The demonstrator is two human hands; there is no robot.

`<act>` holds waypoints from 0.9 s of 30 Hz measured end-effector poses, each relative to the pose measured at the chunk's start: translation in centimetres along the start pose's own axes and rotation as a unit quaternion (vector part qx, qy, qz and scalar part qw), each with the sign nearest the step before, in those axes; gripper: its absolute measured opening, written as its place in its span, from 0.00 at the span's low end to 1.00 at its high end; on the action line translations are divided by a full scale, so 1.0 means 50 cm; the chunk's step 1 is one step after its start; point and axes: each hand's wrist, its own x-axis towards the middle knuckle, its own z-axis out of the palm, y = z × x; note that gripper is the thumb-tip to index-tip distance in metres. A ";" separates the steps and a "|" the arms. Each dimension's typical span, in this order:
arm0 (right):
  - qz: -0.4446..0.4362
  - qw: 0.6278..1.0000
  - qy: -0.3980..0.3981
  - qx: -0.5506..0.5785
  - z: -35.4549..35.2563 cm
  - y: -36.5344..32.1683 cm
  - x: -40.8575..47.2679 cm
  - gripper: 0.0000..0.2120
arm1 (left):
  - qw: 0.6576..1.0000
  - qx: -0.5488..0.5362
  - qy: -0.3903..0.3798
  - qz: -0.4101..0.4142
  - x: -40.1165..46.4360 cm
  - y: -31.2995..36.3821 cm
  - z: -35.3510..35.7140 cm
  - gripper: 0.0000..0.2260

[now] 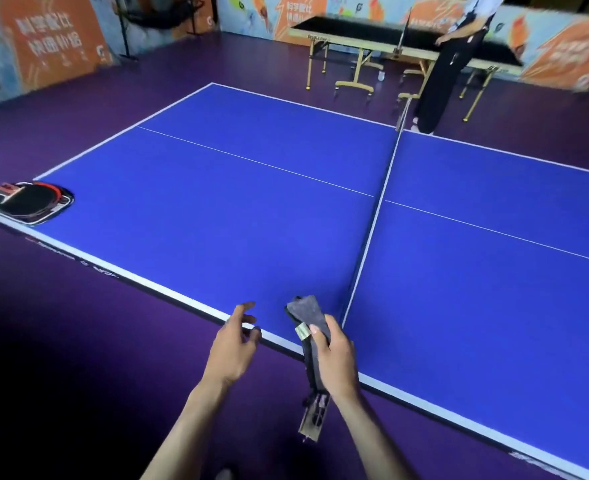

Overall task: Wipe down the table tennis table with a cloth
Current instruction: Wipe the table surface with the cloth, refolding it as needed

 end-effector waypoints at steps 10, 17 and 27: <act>0.084 0.995 0.044 -0.018 0.161 -0.032 0.106 0.10 | 0.990 0.051 -0.131 0.021 0.212 -0.098 -0.048 0.13; 0.150 0.985 0.079 -0.008 0.216 0.040 0.225 0.09 | 0.979 0.115 -0.166 0.034 0.374 -0.114 -0.024 0.10; 0.262 0.948 0.155 -0.091 0.261 0.074 0.309 0.13 | 0.958 0.152 -0.239 0.054 0.570 -0.101 -0.025 0.10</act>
